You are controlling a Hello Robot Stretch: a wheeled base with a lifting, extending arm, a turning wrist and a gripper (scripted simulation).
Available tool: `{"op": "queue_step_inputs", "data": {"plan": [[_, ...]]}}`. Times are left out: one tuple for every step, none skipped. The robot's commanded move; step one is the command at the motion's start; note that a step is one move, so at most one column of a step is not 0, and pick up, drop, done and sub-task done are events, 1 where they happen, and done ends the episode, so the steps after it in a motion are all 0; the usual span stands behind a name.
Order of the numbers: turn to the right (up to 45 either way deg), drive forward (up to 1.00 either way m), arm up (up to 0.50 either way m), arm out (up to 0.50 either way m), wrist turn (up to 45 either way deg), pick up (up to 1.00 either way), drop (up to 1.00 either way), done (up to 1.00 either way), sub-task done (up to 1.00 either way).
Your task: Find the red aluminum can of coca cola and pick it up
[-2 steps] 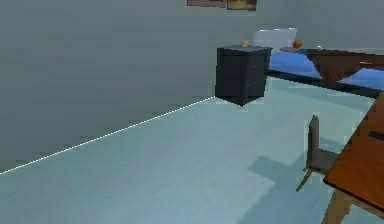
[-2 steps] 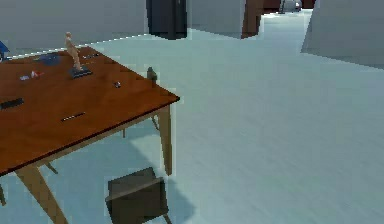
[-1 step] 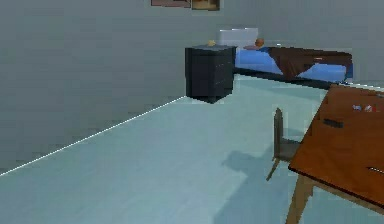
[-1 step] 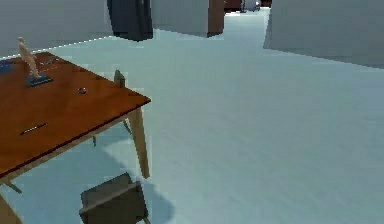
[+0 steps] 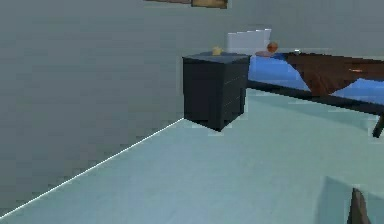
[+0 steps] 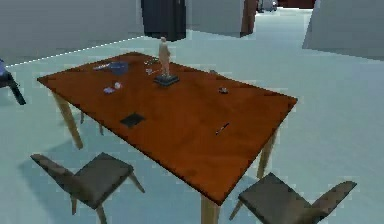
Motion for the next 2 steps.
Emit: {"op": "queue_step_inputs", "data": {"plan": [[3.0,0.0,0.0,0.0,0.0,0.0,0.0,0.0,0.0],[0.0,0.7,0.0,0.0,0.0,0.0,0.0,0.0,0.0]]}}
